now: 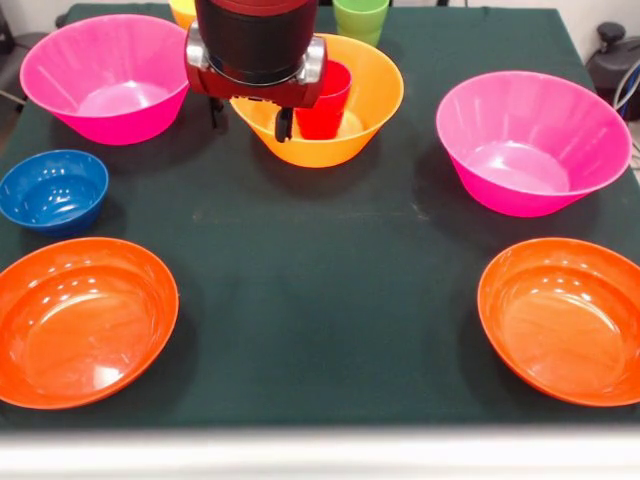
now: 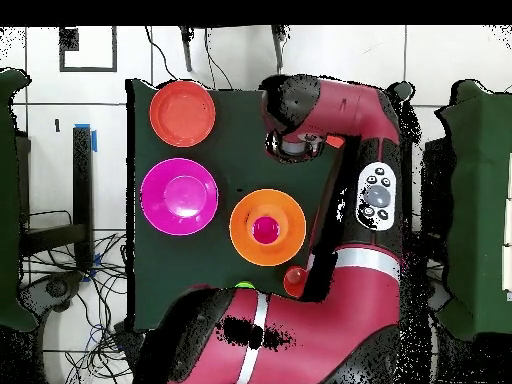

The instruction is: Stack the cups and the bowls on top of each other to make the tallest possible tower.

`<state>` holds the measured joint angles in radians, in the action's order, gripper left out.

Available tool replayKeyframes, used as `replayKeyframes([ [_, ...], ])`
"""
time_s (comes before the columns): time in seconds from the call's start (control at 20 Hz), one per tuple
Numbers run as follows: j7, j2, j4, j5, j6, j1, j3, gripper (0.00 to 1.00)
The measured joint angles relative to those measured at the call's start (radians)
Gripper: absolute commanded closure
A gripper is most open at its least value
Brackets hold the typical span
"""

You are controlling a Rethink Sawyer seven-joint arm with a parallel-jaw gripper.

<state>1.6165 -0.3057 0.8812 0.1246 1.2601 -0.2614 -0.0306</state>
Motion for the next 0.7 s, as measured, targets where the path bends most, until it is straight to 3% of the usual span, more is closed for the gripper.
replayKeyframes([
  [0.7, 0.0, 0.001, 0.0, 0.015, 0.0, -0.002, 0.049, 0.0],
])
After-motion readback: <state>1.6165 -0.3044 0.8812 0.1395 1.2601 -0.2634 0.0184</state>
